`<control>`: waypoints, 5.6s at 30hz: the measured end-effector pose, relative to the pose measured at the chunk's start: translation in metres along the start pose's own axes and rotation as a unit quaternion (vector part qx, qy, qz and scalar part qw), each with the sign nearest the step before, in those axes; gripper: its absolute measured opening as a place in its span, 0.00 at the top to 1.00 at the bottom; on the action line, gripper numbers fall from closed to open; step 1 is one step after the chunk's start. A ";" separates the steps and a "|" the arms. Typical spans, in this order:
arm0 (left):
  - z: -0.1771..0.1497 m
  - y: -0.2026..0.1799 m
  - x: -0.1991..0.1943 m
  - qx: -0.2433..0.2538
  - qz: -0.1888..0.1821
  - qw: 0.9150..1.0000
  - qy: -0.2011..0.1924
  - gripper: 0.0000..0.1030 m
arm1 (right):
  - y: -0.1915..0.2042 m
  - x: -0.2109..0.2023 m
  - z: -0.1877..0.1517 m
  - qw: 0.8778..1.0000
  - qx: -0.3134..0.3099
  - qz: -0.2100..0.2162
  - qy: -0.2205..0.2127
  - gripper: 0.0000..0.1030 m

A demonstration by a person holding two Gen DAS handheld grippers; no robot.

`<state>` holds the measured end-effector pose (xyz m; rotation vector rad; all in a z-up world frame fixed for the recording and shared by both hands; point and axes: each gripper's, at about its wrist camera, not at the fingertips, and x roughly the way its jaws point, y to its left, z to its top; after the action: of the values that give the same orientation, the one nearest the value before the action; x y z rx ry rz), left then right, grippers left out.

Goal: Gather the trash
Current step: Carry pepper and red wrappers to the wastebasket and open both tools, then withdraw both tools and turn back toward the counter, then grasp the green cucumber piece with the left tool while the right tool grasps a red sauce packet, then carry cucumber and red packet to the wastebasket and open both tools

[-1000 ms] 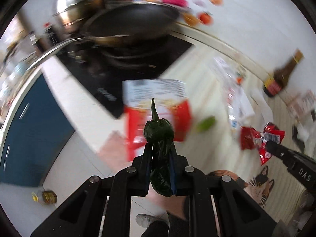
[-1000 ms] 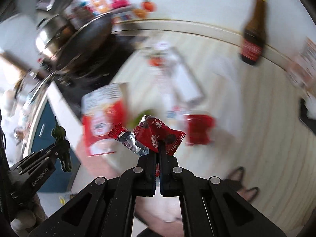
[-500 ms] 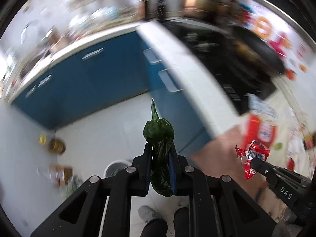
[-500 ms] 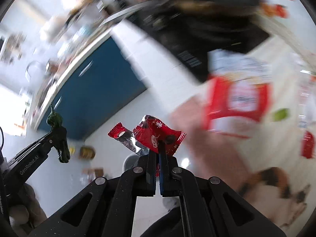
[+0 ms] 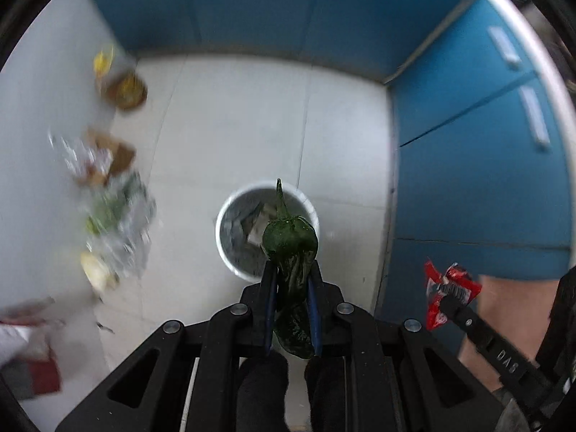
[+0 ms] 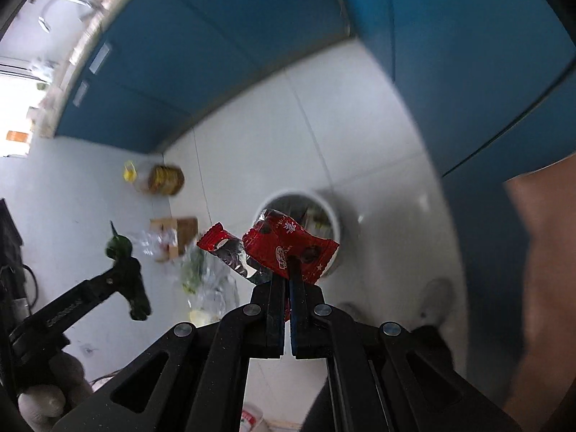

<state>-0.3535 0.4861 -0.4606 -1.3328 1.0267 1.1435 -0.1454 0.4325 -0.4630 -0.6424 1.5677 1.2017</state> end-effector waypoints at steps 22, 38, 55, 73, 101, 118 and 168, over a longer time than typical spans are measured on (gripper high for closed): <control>0.011 0.105 0.240 -0.043 0.060 0.995 0.060 0.02 | -0.038 0.337 0.012 0.989 -0.071 -0.072 0.109 0.33; -0.046 0.084 0.007 -0.029 0.119 0.991 -0.058 0.00 | 0.054 0.086 -0.032 0.964 -0.214 -0.155 -0.004 0.00; -0.130 0.039 -0.177 0.003 0.089 0.992 -0.090 0.00 | 0.100 -0.139 -0.094 0.967 -0.223 -0.113 -0.050 0.00; -0.162 -0.054 -0.300 0.083 0.139 0.960 -0.228 0.00 | 0.034 -0.334 -0.122 0.981 -0.091 0.000 -0.169 0.00; -0.304 -0.630 -0.122 0.646 0.079 0.752 -0.102 0.01 | -0.476 -0.399 -0.157 0.872 0.400 -0.126 -0.251 0.94; -0.342 -0.660 -0.081 0.691 0.072 0.717 -0.057 0.95 | -0.499 -0.421 -0.221 0.843 0.446 -0.124 -0.272 0.98; -0.020 0.053 0.125 -0.035 0.078 0.995 0.047 0.97 | 0.006 0.096 -0.016 0.991 -0.108 -0.071 -0.023 0.98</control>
<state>-0.3824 0.4655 -0.5935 -1.3918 1.1860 1.2536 -0.1901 0.4356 -0.5499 -0.8464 1.3404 1.2787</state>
